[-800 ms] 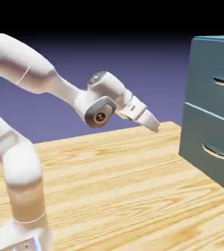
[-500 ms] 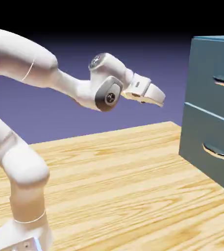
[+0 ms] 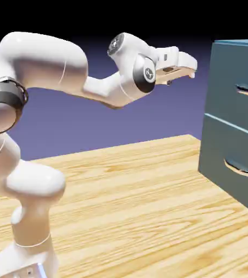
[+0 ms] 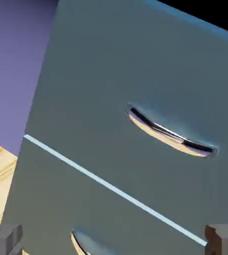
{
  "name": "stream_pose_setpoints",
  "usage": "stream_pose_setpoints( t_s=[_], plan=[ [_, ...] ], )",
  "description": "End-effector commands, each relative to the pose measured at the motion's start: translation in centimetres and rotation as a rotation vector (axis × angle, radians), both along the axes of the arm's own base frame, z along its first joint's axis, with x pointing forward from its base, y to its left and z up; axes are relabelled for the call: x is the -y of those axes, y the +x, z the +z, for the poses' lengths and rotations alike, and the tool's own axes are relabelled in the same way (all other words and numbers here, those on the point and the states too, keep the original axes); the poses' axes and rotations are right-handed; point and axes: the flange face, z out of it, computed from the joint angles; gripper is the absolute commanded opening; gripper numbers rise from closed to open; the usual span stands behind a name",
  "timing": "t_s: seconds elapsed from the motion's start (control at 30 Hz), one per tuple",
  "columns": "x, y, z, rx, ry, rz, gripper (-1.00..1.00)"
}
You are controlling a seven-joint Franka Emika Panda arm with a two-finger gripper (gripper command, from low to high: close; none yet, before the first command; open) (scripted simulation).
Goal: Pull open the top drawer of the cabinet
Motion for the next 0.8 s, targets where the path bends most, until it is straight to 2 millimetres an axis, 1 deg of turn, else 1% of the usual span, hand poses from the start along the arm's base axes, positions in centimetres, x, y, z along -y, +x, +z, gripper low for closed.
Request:
stream_pose_setpoints(
  t_s=[0.0, 0.17, 0.37, 0.57, 0.77],
  plan=[
    [0.1, 0.4, 0.2, 0.013, -0.015, 0.005, 0.0],
    [0.8, 2.9, 0.6, 0.075, -0.099, 0.022, 0.0],
    [1.4, 6.5, -0.2, 0.141, -0.216, 0.028, 0.0],
    [1.6, 10.6, -2.2, 0.201, -0.354, 0.026, 0.0],
    [1.2, 14.7, -4.9, 0.261, -0.516, 0.022, 0.0]
  ],
)
